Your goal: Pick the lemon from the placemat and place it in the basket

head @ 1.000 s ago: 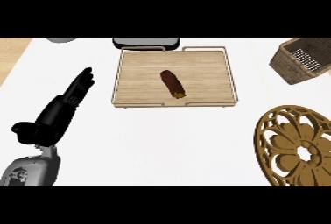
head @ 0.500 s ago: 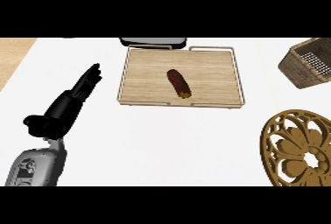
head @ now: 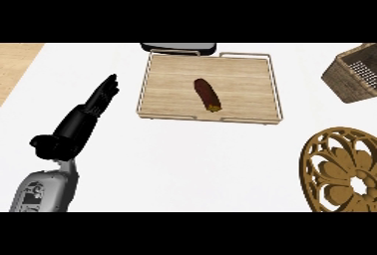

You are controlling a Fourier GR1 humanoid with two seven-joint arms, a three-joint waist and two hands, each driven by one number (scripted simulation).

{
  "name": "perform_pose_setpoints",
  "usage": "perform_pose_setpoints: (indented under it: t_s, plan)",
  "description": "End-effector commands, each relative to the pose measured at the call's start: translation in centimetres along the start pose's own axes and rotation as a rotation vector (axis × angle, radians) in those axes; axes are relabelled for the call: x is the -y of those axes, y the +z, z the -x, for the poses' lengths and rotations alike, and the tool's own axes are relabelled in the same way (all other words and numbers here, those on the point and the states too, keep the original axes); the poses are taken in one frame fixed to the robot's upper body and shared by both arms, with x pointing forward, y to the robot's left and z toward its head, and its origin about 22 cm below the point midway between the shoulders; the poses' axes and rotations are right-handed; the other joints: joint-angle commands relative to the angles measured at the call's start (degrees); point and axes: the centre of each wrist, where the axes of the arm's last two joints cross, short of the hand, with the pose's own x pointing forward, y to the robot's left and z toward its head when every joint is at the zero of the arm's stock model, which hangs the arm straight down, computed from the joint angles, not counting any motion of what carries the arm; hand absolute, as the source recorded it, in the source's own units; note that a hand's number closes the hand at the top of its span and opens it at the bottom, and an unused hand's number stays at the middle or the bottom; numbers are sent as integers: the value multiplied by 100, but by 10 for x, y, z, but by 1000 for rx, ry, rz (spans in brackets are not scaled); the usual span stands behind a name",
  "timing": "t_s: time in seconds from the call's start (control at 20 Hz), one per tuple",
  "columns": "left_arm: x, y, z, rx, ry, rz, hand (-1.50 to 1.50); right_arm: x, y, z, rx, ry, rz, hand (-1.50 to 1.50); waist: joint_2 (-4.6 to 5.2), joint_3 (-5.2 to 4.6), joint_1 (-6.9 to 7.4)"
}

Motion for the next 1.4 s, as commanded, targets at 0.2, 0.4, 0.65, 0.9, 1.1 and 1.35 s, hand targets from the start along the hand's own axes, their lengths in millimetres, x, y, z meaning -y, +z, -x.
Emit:
perform_pose_setpoints:
  t_s: [0.2, 0.4, 0.65, 0.9, 1.1, 1.35]
  plan:
    - [-4, 2, -1, 9, 1, -10, 0, -20, -17, 51, -35, 11, -19, 150, 29, 17, -1]
    - [7, 0, 2, 5, -19, -7, 0, -24, -23, 63, 21, 10, 45, 150, 44, 21, -23]
    - [7, -14, -11, 15, -1, -2, 0, -45, -33, 82, 50, 58, 66, 150, 63, 26, -27]
    - [-8, 0, 2, -7, -5, 6, 0, -54, -40, 93, 18, -77, 203, -150, 64, 24, 28]
    - [8, 1, 6, -11, 8, 12, 0, -42, -40, 84, 50, -26, 183, -150, 62, 25, 5]
    - [12, -2, 4, 2, 7, -5, 0, -39, -46, 76, 107, -49, 169, -150, 64, 27, -24]
